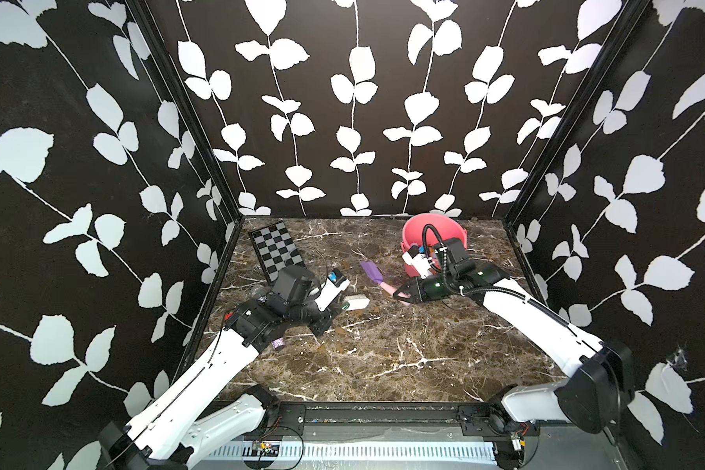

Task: Brush the soil off the hand trowel and place it into the bucket
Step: Brush off the soil from the hand trowel.

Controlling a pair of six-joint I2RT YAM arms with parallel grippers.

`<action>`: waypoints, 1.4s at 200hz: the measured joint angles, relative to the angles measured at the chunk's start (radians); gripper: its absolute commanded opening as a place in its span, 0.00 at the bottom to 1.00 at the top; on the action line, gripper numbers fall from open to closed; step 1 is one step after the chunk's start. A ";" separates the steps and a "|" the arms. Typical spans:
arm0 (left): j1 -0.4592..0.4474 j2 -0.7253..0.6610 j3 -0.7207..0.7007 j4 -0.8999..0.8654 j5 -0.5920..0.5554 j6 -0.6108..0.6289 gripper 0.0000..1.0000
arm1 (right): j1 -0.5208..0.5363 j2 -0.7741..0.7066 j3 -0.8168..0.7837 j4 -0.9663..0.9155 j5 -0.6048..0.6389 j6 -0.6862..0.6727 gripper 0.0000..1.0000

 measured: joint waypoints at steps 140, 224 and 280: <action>-0.196 0.108 -0.001 0.029 -0.206 0.357 0.00 | 0.092 0.116 0.000 -0.027 -0.094 0.018 0.00; -0.203 0.108 -0.014 0.034 -0.357 0.403 0.00 | 0.067 0.108 0.000 -0.029 -0.083 -0.017 0.00; -0.202 0.107 -0.022 0.019 -0.317 0.413 0.00 | 0.052 0.086 0.000 -0.051 -0.086 -0.006 0.00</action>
